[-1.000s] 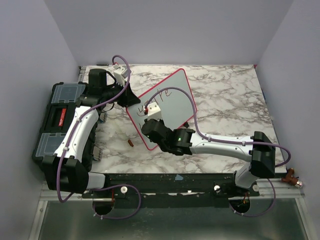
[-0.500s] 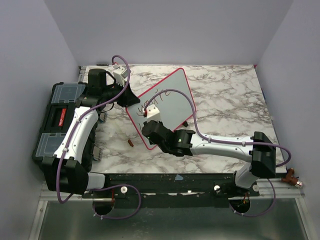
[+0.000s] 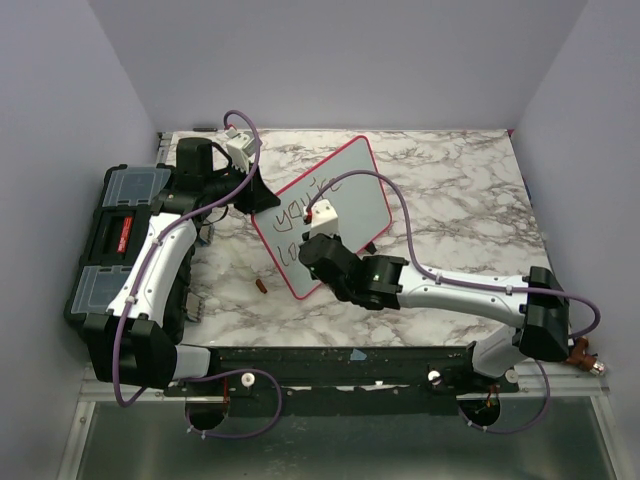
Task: Write a sentence on the whiteboard
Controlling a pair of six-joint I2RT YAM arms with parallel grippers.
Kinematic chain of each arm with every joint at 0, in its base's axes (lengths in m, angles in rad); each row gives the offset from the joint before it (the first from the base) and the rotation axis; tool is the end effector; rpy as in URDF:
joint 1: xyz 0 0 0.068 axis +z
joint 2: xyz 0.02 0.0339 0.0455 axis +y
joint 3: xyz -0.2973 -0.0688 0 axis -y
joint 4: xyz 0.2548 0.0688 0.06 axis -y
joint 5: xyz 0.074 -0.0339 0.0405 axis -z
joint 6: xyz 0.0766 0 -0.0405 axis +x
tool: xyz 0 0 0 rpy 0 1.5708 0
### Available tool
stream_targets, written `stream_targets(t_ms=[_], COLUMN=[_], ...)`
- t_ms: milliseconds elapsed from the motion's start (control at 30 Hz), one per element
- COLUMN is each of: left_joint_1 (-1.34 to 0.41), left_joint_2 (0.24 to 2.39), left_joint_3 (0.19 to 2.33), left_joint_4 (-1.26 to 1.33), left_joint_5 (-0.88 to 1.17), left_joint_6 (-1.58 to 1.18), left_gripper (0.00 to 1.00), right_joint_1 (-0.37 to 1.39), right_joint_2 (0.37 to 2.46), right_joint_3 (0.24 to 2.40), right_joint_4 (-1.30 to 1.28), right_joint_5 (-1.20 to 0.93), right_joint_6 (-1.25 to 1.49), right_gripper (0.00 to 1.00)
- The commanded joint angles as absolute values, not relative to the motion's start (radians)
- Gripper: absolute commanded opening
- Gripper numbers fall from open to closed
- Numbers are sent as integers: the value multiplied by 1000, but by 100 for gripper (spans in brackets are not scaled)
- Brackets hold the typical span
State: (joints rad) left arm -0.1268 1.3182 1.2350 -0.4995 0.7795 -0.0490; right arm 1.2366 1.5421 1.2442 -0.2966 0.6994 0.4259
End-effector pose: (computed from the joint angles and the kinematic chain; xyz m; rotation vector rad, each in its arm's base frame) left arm 0.3026 -0.0929 0.3693 0.5337 2.0338 -0.9371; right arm 0.1721 0.3452 0.3190 -0.4304 1.9796 0.2914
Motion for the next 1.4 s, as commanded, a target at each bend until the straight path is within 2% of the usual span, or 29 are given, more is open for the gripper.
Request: stream_targets(t_ms=[0, 367, 933, 1367], left_joint_1=[-127, -129, -131, -132], left_joint_2=[1299, 1296, 1295, 1294], left_joint_3=[1243, 1242, 1244, 1244], left_joint_4=[-444, -446, -449, -450], left_joint_5=[747, 745, 741, 738], left_joint_6=[-15, -14, -11, -11], left_gripper=[0, 0, 0, 0], right_joint_1=[1213, 1209, 1208, 1204], right_joint_2=[1538, 1576, 1612, 1599], right_joint_3=[1243, 1264, 1253, 1157], right_joint_4=[-288, -222, -198, -192], right_joint_5=[731, 642, 619, 607], right_joint_6=[412, 383, 389, 441], right_gripper=[1, 1, 1, 1])
